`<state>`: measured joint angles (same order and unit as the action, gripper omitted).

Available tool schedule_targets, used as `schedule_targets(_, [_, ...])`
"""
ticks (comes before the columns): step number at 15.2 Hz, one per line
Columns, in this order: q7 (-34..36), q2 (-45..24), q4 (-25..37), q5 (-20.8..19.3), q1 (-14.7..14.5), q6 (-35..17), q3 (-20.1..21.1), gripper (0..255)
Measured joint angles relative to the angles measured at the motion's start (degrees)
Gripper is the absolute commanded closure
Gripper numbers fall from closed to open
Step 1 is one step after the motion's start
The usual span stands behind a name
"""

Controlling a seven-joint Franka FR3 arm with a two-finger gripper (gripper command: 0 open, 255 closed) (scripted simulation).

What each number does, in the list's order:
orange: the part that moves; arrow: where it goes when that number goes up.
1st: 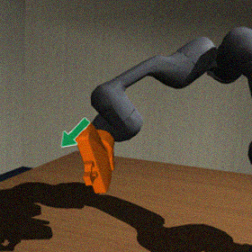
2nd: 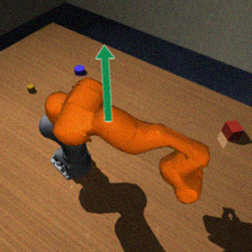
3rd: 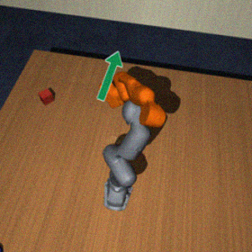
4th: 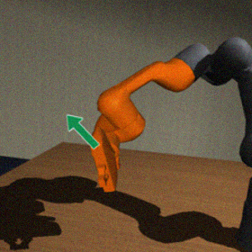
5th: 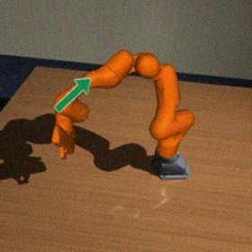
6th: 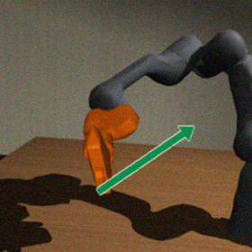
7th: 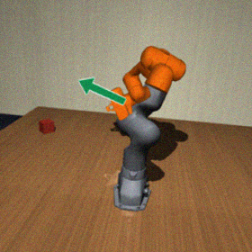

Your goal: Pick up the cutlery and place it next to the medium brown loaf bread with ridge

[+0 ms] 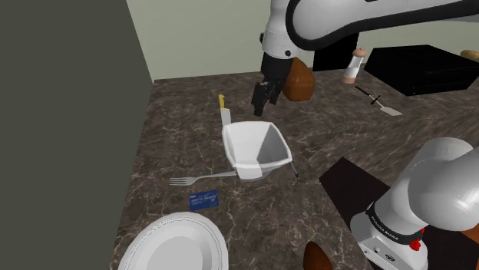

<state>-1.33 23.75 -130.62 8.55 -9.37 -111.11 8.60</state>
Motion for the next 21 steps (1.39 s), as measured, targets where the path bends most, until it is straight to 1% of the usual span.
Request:
schedule_targets(5, [-2.33, -7.48, 2.29, -0.76, -2.4, -5.34, 2.95, 0])
schedule_targets(9, [-3.21, -14.17, 5.79, -2.32, -4.26, -8.87, 5.61, 0])
schedule_targets(10, [-3.71, -15.76, 6.5, -2.96, -4.51, -10.37, 5.96, 0])
schedule_targets(11, [-3.5, -17.22, 7.47, -4.28, -5.07, -12.93, 6.68, 0])
schedule_targets(12, [-3.76, -18.81, 8.17, -4.66, -5.59, -16.24, 7.23, 0])
schedule_targets(16, [-4.32, -26.1, 12.6, -7.14, -7.65, -22.0, 9.46, 0])
schedule_targets(17, [-4.19, -27.47, 13.42, -7.9, -8.32, -21.82, 10.06, 0])
schedule_targets(19, [-4.19, -31.09, 15.13, -9.65, -9.6, -17.89, 11.05, 0])
schedule_targets(20, [-4.23, -32.6, 15.25, -10.5, -10.23, -17.93, 11.44, 0])
schedule_targets(21, [-4.1, -34.96, 17.03, -11.73, -10.99, -17.71, 11.75, 0])
